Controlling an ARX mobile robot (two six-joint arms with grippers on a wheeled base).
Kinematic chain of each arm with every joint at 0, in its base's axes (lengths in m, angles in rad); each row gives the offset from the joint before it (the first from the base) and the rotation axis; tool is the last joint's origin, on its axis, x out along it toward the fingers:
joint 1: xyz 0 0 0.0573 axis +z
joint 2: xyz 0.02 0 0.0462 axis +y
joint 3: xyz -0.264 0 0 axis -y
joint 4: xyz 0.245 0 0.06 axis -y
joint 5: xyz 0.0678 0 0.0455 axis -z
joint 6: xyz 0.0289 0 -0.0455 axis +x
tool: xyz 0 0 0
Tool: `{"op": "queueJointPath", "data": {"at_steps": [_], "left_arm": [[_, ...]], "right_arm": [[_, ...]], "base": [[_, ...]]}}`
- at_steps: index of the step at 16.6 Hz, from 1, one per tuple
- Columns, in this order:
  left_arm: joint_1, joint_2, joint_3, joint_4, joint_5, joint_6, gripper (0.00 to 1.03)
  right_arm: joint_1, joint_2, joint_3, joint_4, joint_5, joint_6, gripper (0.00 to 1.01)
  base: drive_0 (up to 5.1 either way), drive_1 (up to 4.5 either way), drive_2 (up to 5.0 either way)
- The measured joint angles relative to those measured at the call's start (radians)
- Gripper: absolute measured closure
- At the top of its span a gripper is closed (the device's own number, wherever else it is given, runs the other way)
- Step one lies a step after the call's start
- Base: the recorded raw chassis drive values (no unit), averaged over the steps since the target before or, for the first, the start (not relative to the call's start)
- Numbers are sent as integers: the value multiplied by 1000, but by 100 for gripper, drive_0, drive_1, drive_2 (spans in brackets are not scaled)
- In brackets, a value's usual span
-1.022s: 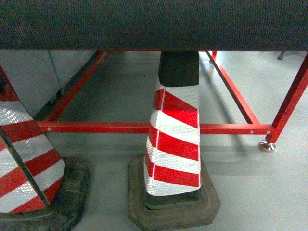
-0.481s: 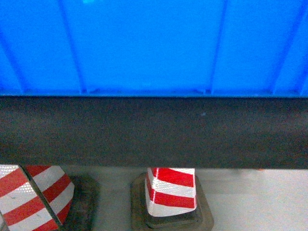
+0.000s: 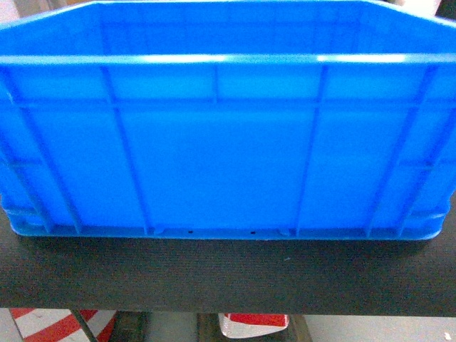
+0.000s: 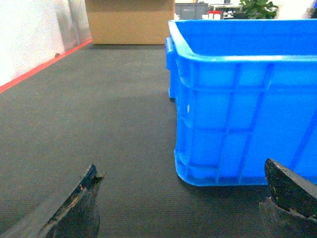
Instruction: Place box next to blue box on left shelf
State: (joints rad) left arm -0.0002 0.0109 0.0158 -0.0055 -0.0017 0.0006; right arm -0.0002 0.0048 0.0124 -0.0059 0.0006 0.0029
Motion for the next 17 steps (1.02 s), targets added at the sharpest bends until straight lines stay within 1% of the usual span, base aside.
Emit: {"op": "queueJointPath", "data": {"at_steps": [17], "left_arm": [[0, 0, 0, 0, 1, 0, 5]], "right_arm": [[0, 0, 0, 0, 0, 0, 3]], "base": [[0, 0, 0]]}}
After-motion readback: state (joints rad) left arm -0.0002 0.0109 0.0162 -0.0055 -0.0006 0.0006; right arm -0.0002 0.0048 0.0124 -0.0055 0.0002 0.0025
